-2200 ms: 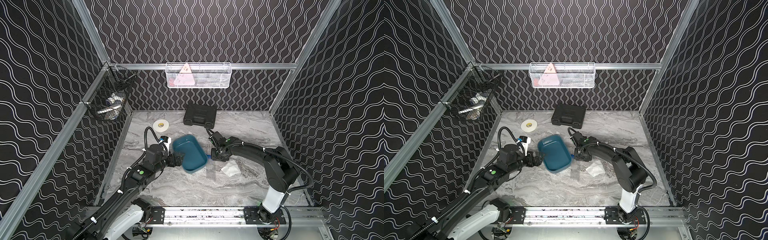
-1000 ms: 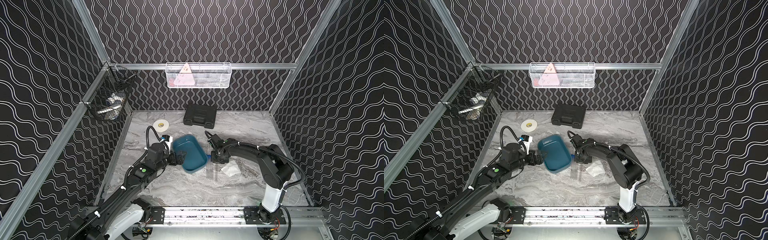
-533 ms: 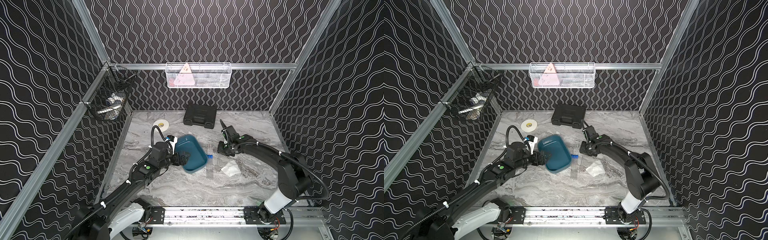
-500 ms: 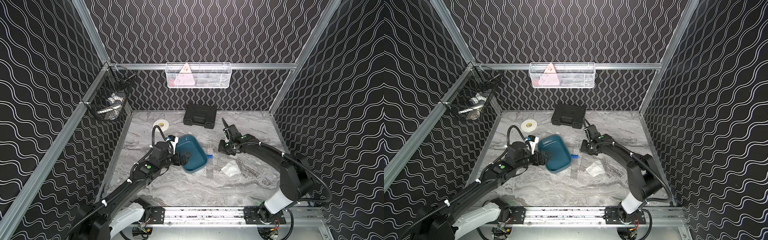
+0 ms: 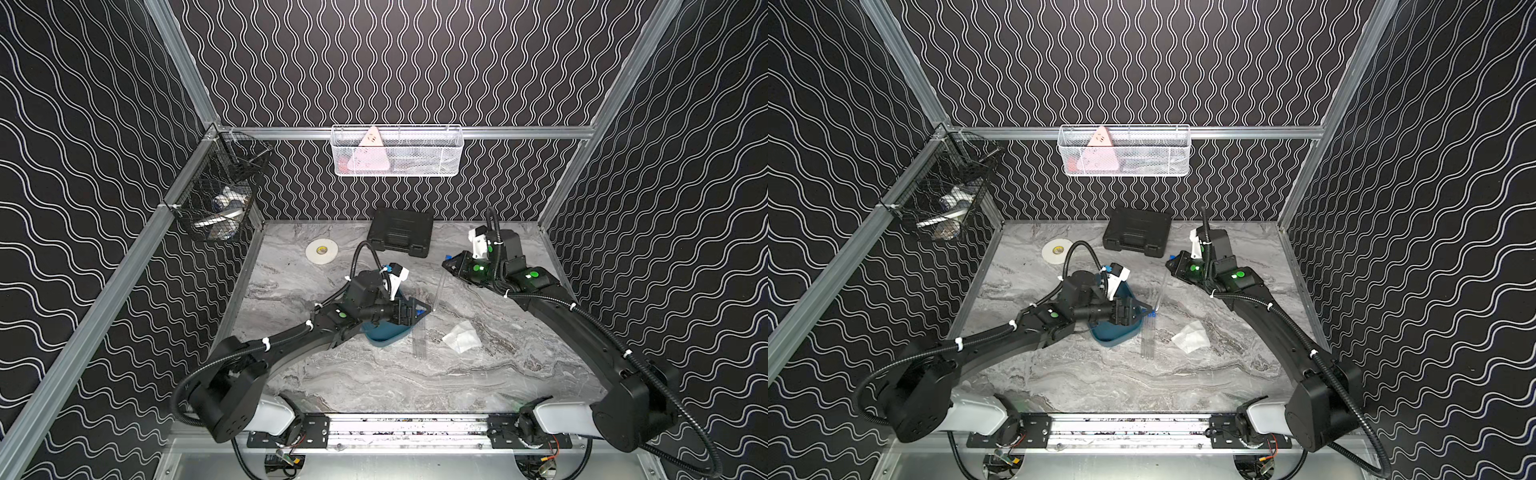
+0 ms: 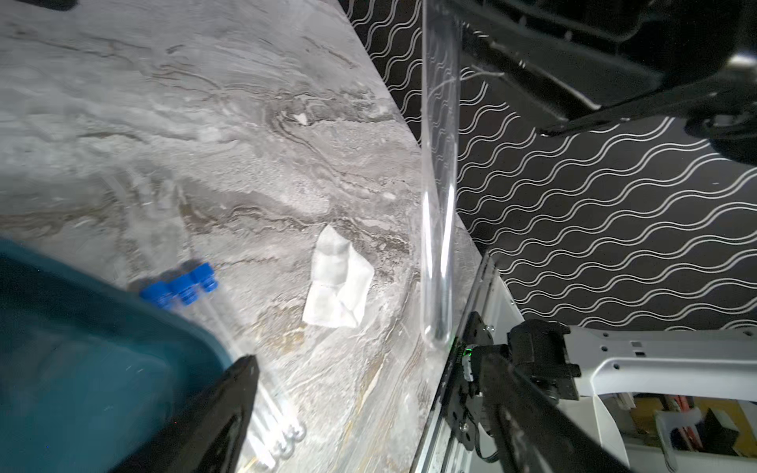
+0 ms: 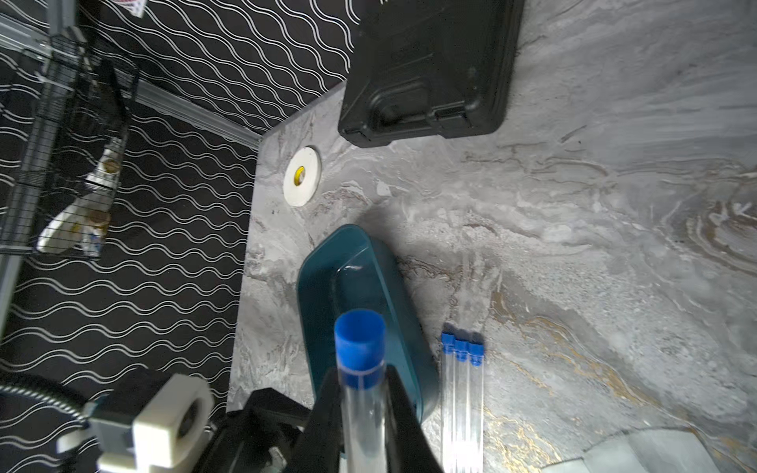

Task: Wipe the exteriors of test tubes
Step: Pick up the test tube at the center of the board.

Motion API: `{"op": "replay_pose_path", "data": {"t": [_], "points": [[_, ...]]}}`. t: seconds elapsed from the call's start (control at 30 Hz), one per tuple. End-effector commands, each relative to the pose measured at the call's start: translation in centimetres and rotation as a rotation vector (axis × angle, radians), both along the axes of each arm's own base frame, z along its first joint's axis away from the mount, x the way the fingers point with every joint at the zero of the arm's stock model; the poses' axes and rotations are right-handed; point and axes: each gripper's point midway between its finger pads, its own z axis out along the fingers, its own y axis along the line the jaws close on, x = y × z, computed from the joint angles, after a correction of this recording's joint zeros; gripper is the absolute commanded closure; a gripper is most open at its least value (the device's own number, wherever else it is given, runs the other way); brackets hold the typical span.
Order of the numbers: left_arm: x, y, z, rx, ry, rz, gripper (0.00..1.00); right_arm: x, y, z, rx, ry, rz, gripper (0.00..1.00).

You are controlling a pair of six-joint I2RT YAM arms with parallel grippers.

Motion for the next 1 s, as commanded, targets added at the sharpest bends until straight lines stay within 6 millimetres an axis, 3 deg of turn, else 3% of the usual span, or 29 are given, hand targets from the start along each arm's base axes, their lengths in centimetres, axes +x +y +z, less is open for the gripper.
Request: {"op": "replay_pose_path", "data": {"t": [0.0,0.13,0.17,0.7,0.87,0.97], "points": [[0.6,-1.9,2.3,-0.095,-0.039,-0.028,0.18,0.0,0.8,1.9,0.061,-0.061,0.031,0.83],[1.2,-2.5,2.3,-0.117,-0.027,-0.016,0.28,-0.4,0.8,2.9,0.078,-0.096,0.046,0.83],[1.2,-2.7,2.3,-0.124,-0.025,-0.016,0.33,-0.7,0.7,1.9,0.072,-0.081,0.046,0.83],[0.3,-4.2,2.0,-0.152,-0.013,-0.042,0.85,-1.1,0.6,1.4,0.08,-0.099,0.051,0.82],[0.3,-4.1,1.7,-0.139,-0.012,-0.028,0.94,-1.2,0.6,1.1,0.08,-0.095,0.054,0.82],[0.4,-3.9,1.4,-0.139,-0.001,-0.015,0.95,-1.3,0.5,0.9,0.073,-0.087,0.047,0.63]]}}
